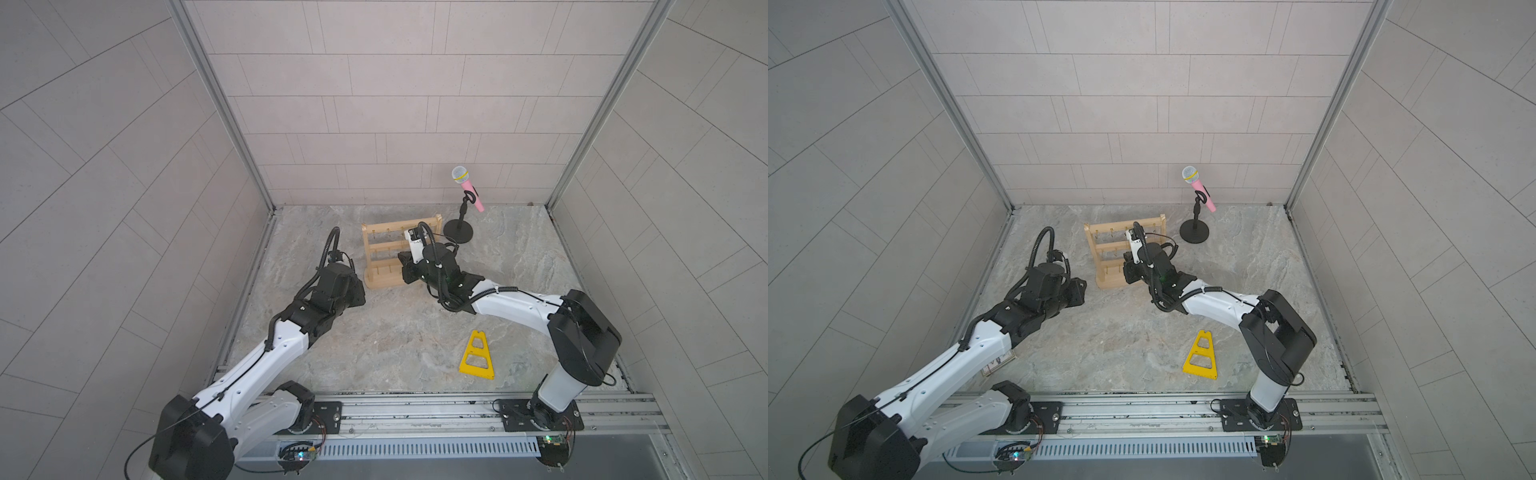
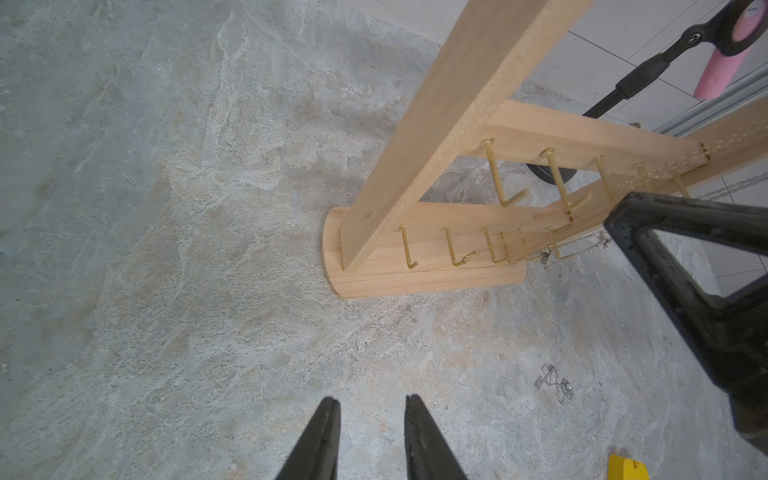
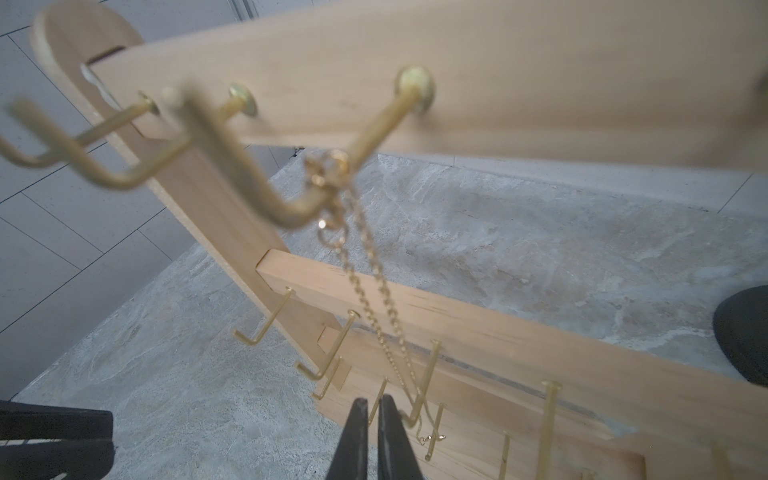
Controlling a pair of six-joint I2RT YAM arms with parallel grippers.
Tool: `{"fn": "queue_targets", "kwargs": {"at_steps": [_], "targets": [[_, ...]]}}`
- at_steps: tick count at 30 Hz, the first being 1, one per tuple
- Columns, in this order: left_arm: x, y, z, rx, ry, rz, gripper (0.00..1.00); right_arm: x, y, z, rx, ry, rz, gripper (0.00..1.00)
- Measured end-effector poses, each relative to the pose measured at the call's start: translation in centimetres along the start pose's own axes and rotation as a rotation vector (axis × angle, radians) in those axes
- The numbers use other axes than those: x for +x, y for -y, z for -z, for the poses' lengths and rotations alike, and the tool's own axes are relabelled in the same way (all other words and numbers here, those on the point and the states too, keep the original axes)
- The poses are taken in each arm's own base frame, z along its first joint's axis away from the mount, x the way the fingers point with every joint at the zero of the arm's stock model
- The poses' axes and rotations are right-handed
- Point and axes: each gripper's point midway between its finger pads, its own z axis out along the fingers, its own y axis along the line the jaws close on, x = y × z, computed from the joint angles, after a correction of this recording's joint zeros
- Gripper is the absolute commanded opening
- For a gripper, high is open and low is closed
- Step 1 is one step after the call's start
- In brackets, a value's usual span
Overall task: Hang the necklace on the jewelry display stand
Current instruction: Hang the necklace on the stand.
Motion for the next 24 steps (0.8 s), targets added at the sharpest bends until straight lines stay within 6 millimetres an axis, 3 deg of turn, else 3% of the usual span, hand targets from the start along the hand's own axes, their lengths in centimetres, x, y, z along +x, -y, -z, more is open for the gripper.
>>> {"fn": "queue_targets", "kwargs": {"at_steps": [18, 24], "targets": [[-0.04, -0.07, -0.01, -0.002, 0.001, 0.002, 0.31, -0.17, -0.11, -0.06, -0.003, -0.001, 0.006, 0.31], [-0.02, -0.02, -0.01, 0.001, -0.001, 0.002, 0.32, -0.02, -0.12, 0.07, -0.004, -0.011, 0.014, 0.32]]}}
